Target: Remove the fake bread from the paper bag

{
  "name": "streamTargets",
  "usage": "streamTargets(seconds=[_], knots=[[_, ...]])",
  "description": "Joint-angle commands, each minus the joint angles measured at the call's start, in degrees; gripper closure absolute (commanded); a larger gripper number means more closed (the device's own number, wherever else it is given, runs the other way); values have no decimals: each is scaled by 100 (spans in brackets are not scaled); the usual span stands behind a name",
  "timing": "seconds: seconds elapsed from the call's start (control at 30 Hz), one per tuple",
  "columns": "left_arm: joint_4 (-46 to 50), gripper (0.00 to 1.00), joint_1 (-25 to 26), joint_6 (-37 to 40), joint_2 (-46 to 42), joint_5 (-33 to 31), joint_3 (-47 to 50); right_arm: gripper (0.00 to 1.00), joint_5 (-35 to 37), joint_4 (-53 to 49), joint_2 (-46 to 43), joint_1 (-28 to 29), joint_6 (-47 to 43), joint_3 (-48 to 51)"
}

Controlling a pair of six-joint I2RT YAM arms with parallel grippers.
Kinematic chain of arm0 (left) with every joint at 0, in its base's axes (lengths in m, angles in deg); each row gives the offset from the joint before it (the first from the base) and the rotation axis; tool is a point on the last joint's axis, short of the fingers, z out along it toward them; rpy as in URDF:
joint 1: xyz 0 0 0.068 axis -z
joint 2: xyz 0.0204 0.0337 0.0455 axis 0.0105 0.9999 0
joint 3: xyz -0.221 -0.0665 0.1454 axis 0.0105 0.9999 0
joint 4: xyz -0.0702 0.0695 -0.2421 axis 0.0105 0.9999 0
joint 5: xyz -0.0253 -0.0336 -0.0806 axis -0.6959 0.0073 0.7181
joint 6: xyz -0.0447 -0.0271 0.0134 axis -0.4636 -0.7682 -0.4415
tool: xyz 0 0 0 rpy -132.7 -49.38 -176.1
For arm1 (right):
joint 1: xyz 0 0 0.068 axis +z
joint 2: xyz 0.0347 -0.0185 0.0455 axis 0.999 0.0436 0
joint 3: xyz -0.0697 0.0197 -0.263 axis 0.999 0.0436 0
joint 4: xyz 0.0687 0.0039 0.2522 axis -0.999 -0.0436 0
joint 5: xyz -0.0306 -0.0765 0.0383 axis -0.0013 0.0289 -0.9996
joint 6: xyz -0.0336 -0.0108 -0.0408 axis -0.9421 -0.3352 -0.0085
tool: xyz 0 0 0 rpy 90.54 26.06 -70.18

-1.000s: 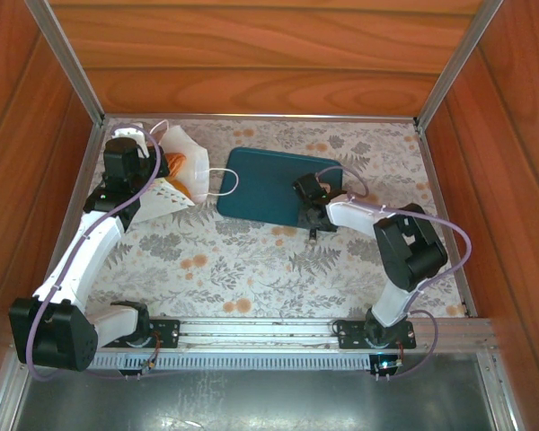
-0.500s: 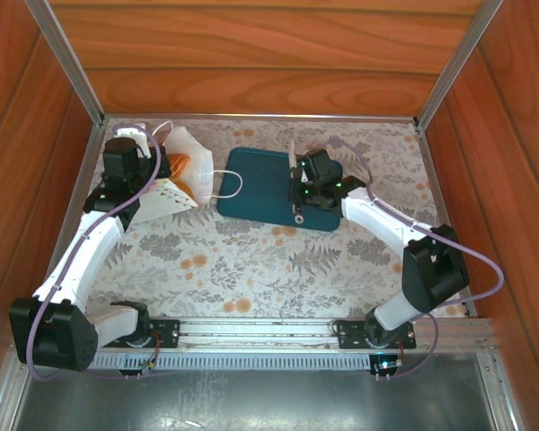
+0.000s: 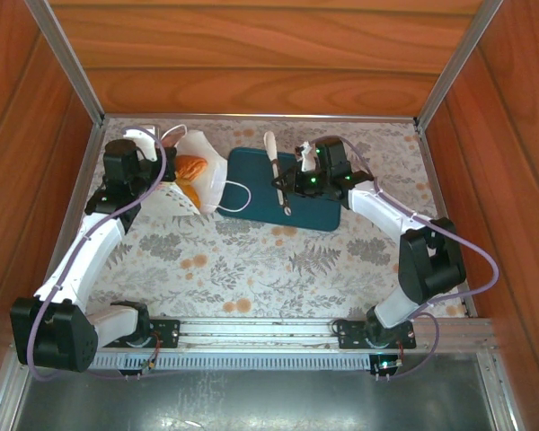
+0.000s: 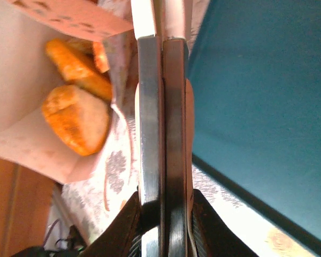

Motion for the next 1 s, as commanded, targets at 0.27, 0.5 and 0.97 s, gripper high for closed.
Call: streamTargets(seconds=[0.27, 0.5, 0.97], knots=[[-537, 100, 4, -1, 236, 96, -104, 70, -1070, -199, -297, 30, -92, -169], [-574, 100, 5, -32, 306, 55, -122, 65, -1053, -225, -330, 30, -77, -208], [-644, 100, 3, 225, 408, 158, -66, 67, -1146, -1508, -874, 234, -635, -565]])
